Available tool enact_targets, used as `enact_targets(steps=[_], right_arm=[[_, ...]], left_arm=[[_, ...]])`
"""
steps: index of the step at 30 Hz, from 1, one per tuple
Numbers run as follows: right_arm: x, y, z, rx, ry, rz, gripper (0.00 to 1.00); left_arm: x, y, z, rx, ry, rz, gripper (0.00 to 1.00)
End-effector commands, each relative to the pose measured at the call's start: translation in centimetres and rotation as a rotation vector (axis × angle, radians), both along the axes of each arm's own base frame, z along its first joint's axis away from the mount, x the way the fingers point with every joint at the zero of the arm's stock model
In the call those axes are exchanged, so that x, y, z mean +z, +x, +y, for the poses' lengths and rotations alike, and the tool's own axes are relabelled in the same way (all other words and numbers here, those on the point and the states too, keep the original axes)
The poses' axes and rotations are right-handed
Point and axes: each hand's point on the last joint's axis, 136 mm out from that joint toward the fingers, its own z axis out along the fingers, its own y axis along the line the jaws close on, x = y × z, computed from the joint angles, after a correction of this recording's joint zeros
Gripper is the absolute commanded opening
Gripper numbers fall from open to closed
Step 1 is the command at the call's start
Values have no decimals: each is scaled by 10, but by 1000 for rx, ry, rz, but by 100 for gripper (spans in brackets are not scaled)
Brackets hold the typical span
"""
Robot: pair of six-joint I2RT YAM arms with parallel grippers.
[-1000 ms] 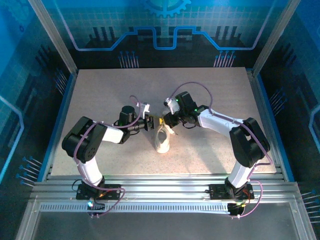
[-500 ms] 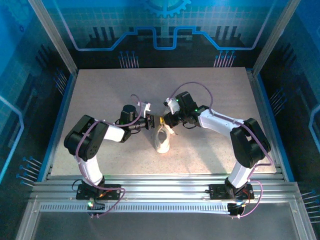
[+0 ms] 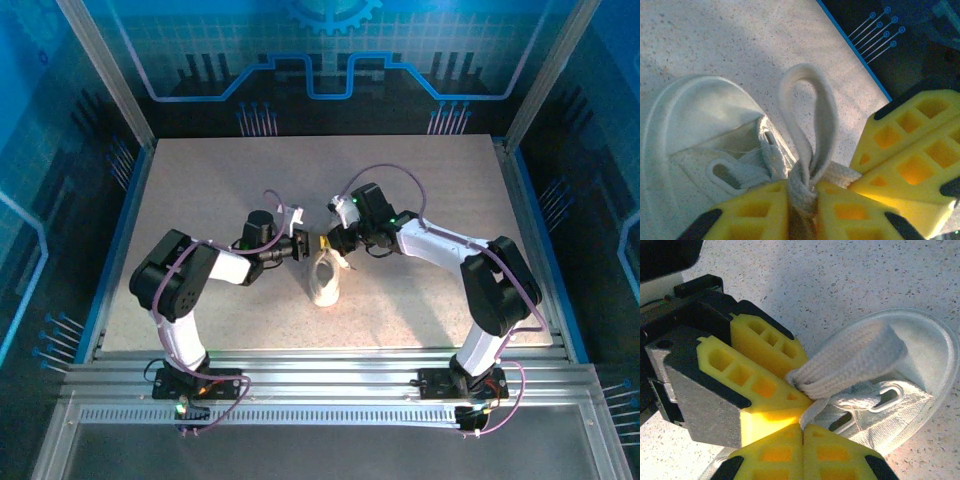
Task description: Tie the shoes
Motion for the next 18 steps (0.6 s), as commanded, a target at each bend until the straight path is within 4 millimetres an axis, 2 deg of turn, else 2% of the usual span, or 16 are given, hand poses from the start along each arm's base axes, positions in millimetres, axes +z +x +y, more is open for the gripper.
enact_targets(steps=[1, 6, 13, 16, 18], right_arm=[[18, -6, 5, 15, 38, -15, 10], [31, -14, 14, 59, 129, 23, 17], [40, -22, 23, 96, 225, 69, 24], [47, -17, 13, 62, 250, 69, 26], [54, -9, -3, 1, 289, 65, 26]], left_arm=[[-2, 1, -8, -28, 2, -11, 10], [-5, 5, -10, -15, 11, -23, 1], [-7, 5, -10, -9, 26, -42, 0], [-10, 4, -10, -9, 29, -36, 0], [-11, 3, -9, -9, 31, -35, 0]])
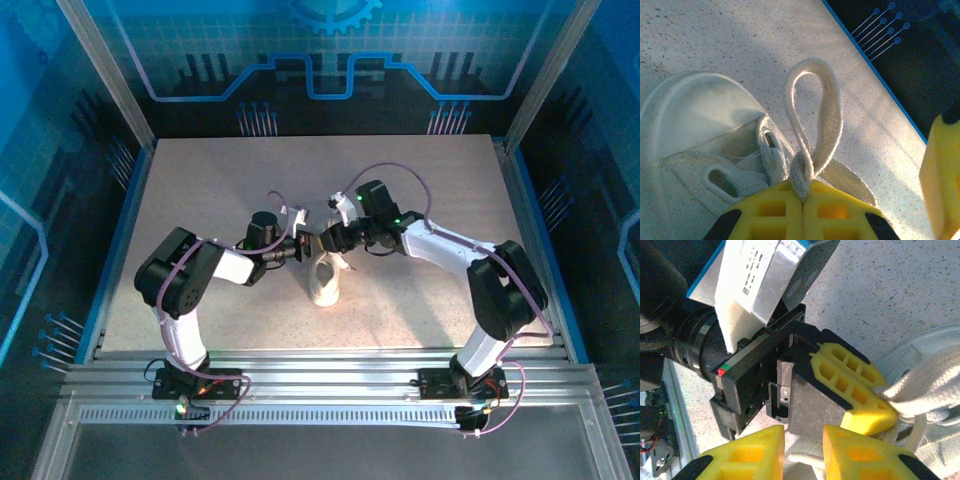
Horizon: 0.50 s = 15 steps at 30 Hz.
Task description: Tie the shoes
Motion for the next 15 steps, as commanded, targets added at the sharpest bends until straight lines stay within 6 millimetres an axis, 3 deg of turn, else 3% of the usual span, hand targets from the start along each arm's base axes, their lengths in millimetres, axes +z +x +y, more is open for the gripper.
enact_targets(steps=[1, 3, 7, 11, 15], right_arm=[[24, 12, -25, -97, 93, 0, 26], [18, 24, -51, -213, 104, 52, 25], [-14, 25, -75, -304, 67, 172, 20], [-40, 20, -64, -274, 84, 258, 14], [-52, 20, -47, -231, 105, 292, 11]], left_arm=[[-4, 1, -4, -12, 18, -34, 0], [-4, 0, -4, -15, 18, -30, 0], [-3, -1, -4, -18, 14, -34, 0], [-2, -1, -5, -21, 10, -30, 0], [-2, -2, -6, -27, 6, -24, 0]])
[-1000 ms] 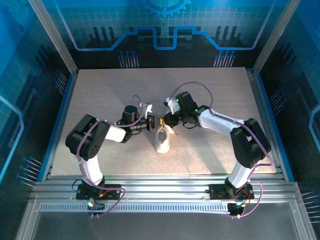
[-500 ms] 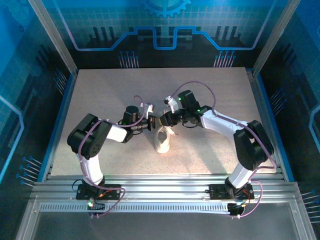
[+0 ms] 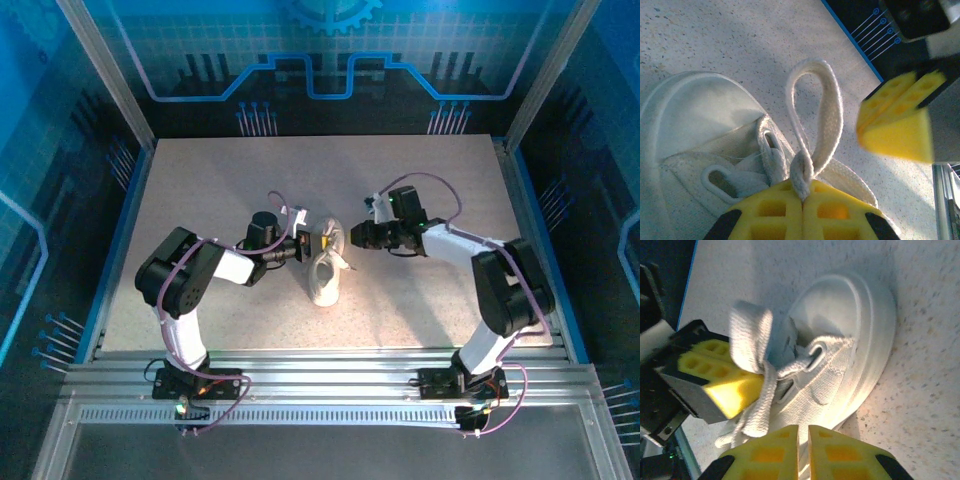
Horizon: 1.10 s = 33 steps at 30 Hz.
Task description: Tie the shoes
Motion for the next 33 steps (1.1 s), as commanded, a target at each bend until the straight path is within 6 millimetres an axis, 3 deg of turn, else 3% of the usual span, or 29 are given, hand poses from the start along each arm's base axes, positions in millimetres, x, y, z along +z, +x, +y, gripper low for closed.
enact_targets(steps=[1, 8, 24, 33], right_arm=[[-4, -4, 22, 53, 60, 30, 11], [-11, -3, 41, 92, 85, 48, 10], [16, 1, 48, 101, 155, -3, 13], [21, 0, 56, 110, 207, 6, 17]], left_arm=[[-2, -2, -6, -28, 7, -21, 0], [0, -4, -6, -32, 3, -19, 0], [2, -7, -7, -41, -5, -18, 0], [2, -8, -7, -47, -13, -17, 0]])
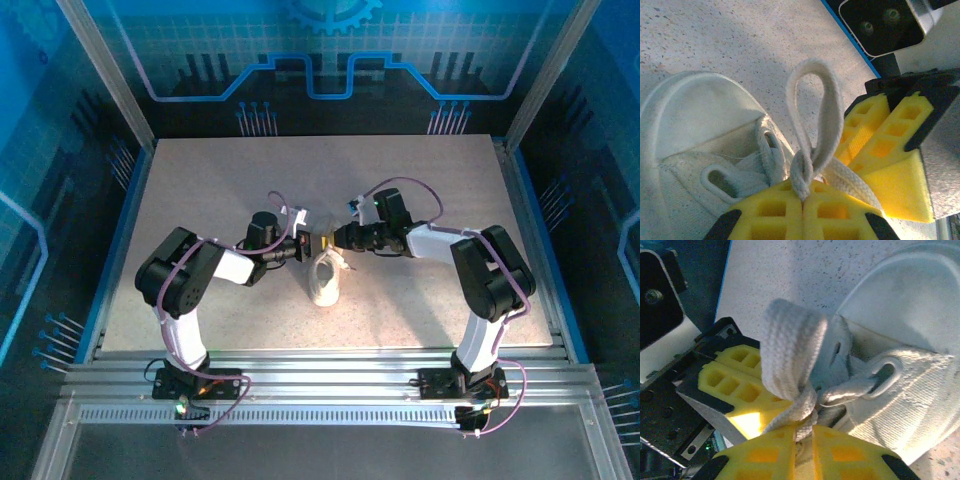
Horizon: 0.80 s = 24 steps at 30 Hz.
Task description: Tie the shoes
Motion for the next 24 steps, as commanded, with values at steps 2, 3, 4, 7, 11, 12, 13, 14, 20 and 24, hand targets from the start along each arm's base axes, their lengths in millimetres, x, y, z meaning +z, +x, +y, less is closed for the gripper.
enact_targets(steps=[2, 3, 4, 7, 11, 12, 13, 14, 20, 24], right_arm=[[21, 2, 13, 30, 66, -33, 18], [21, 2, 13, 31, 67, -31, 19], [20, 1, 14, 34, 67, -27, 20], [17, 1, 15, 36, 64, -19, 24], [11, -2, 18, 44, 54, 3, 31], [8, -2, 18, 44, 49, 10, 33], [6, -3, 18, 46, 44, 17, 35], [3, -4, 19, 47, 40, 27, 36], [-6, -9, 24, 62, 41, 60, 34], [0, -12, 31, 85, 71, 60, 18]], left_arm=[[2, -8, -7, -48, -13, -19, 0], [2, -9, -7, -50, -14, -21, 0], [2, -9, -8, -51, -15, -23, 0], [3, -10, -7, -53, -20, -27, 0], [5, -9, -8, -55, -30, -41, 0], [5, -10, -8, -55, -32, -40, 0], [5, -9, -8, -56, -35, -45, 0], [6, -10, -8, -57, -38, -47, 0], [7, -11, -8, -59, -48, -61, 0], [9, -12, -7, -55, -57, -78, 0]])
